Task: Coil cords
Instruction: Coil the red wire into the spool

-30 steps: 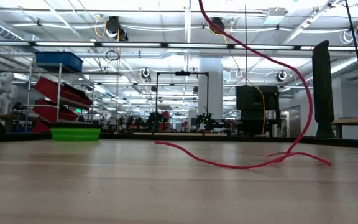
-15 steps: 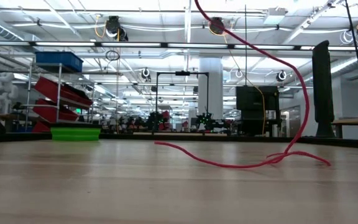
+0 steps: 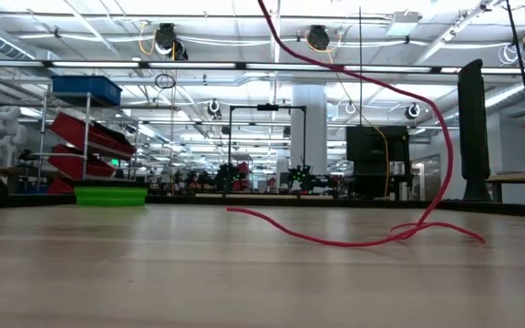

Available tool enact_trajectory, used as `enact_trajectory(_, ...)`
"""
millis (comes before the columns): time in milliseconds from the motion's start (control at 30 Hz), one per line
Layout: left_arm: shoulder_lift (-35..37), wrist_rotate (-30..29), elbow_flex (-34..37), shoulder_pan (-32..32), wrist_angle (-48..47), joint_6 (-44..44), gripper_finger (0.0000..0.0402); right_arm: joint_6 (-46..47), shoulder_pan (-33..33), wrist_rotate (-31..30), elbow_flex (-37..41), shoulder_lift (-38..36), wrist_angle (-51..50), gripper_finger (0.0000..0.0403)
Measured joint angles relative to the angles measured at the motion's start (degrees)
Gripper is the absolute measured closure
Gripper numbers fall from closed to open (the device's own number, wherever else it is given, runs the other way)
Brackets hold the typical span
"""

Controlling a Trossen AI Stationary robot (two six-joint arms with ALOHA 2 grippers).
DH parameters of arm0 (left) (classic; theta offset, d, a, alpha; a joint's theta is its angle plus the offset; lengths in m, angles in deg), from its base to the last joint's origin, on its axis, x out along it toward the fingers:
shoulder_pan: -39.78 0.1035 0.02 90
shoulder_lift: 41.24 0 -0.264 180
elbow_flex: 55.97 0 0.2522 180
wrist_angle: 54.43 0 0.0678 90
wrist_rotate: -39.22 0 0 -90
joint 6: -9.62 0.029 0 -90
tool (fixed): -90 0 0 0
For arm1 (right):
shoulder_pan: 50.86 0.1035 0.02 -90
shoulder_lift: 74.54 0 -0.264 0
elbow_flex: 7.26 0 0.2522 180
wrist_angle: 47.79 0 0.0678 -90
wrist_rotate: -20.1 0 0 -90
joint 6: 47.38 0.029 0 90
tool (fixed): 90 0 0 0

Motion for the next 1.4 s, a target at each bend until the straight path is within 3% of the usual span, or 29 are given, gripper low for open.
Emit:
enact_trajectory(300, 0.0, 0.0, 0.0, -0.8, 4.0, 4.6, 0.0398, 0.9, -0.2, -0.2, 0.0, 0.0, -1.5, 0.0403)
enact_trajectory(767, 0.0, -1.2, 0.0, -3.4, 5.6, 15.3, 0.0398, 3.2, -0.3, 5.9, 0.0, 2.1, -3.5, 0.0403)
enact_trajectory(867, 0.1, -4.8, 0.0, -4.8, 7.6, 19.0, 0.0398, 3.9, -0.3, 8.6, 0.0, 2.1, -3.6, 0.0403)
enact_trajectory(1267, 1.7, -20.3, 0.1, -9.4, 9.0, 28.8, 0.0398, 5.0, 0.1, 10.0, 0.0, 2.1, -7.0, 0.0403)
enact_trajectory(1400, 1.9, -28.6, 0.1, -11.1, 11.1, 30.5, 0.0398, 5.2, 0.2, 10.1, 0.0, 2.0, -8.1, 0.0403)
